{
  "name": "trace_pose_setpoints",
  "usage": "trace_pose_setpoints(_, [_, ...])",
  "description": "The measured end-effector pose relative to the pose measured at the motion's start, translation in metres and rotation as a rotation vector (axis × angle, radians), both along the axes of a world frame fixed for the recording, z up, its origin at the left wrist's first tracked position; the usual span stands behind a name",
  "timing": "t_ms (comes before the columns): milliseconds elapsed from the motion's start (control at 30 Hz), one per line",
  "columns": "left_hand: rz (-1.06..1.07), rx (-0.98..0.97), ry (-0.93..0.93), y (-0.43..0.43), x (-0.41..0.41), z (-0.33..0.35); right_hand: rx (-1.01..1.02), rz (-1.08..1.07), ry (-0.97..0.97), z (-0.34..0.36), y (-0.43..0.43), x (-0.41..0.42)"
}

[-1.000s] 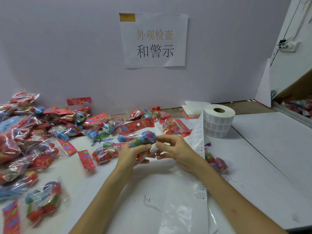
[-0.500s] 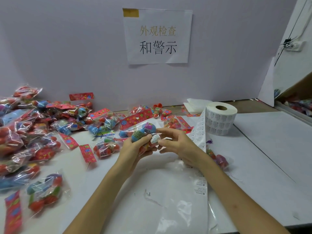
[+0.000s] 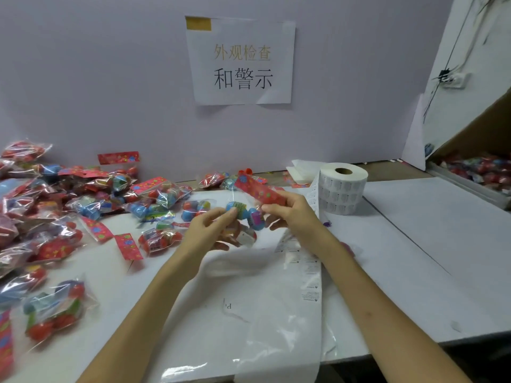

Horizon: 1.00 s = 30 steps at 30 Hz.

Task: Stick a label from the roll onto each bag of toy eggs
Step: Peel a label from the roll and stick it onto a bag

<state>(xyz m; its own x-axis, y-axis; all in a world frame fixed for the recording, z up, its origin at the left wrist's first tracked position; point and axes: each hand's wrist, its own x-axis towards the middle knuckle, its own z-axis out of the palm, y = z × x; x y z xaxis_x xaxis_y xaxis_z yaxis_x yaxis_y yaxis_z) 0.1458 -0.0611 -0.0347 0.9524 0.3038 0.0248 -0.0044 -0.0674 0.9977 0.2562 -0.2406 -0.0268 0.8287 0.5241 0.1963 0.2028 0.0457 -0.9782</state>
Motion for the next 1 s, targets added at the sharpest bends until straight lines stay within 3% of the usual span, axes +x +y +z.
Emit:
trace_pose_setpoints(100, [0.027, -0.002, -0.008, 0.005, 0.002, -0.001, -0.111, 0.119, 0.030, 0.003, -0.008, -0.001])
trace_pose_setpoints(233, [-0.109, 0.077, 0.063, 0.003, 0.003, -0.004, -0.349, 0.188, -0.070, 0.007, -0.016, -0.002])
trace_pose_setpoints(367, [-0.111, 0.042, 0.061, 0.000, 0.006, -0.003, -0.257, 0.190, -0.046, 0.023, -0.035, 0.005])
trace_pose_setpoints(467, [-0.087, -0.008, 0.005, 0.007, 0.005, -0.003, 0.093, -0.010, 0.060, 0.042, -0.056, 0.027])
trace_pose_setpoints(533, [-0.077, 0.003, -0.014, 0.010, 0.005, -0.005, 0.529, -0.267, 0.174, 0.058, -0.085, 0.051])
trace_pose_setpoints(600, [-0.084, 0.035, -0.006, 0.008, 0.006, -0.006, 0.989, -0.389, 0.290, 0.071, -0.126, 0.074])
trace_pose_setpoints(667, [-0.093, 0.073, 0.011, 0.003, 0.007, -0.007, 1.122, -0.436, 0.350, 0.075, -0.163, 0.091])
trace_pose_setpoints(800, [-0.077, 0.143, 0.008, -0.002, 0.006, -0.006, 0.837, -0.495, 0.376, 0.059, -0.178, 0.099])
trace_pose_setpoints(1000, [0.036, 0.195, -0.027, -0.001, 0.001, -0.005, 0.523, -0.394, 0.210, 0.067, -0.123, 0.070])
